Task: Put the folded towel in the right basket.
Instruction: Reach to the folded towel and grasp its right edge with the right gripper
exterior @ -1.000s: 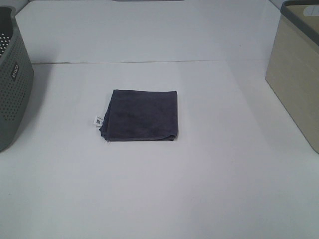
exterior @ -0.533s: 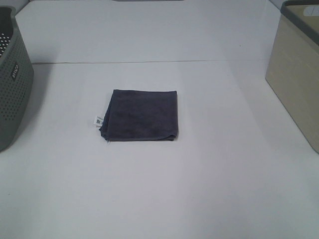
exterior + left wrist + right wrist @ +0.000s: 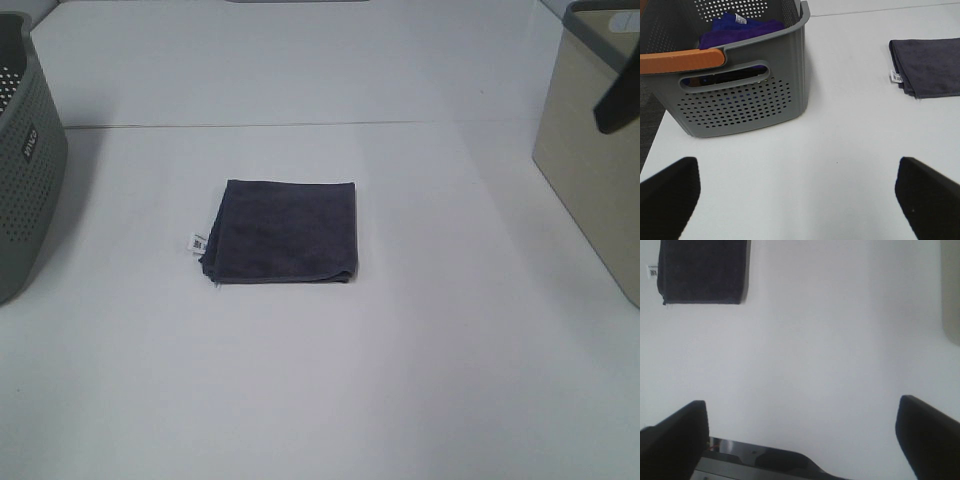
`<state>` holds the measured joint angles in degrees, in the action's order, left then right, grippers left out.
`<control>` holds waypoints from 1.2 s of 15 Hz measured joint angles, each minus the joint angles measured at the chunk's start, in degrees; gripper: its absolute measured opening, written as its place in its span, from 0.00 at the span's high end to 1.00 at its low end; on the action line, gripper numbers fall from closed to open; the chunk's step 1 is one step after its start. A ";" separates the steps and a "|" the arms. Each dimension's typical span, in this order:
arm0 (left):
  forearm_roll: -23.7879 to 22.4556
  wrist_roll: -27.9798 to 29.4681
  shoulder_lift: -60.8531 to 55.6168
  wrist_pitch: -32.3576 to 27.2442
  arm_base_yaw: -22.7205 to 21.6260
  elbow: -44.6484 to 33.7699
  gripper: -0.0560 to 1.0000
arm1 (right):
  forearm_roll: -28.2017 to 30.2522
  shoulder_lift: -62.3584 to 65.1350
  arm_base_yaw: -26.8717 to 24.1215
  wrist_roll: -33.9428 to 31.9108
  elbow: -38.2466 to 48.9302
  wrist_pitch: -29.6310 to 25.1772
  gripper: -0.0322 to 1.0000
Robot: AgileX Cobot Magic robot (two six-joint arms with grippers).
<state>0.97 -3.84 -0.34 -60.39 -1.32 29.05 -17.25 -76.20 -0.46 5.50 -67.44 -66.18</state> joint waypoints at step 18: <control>0.00 0.00 0.00 0.00 0.00 0.00 0.01 | -28.25 -55.12 13.24 10.54 -20.68 23.03 0.08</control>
<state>0.97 -3.84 -0.34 -60.39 -1.32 29.05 -45.49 -131.32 12.78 16.04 -88.12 -43.14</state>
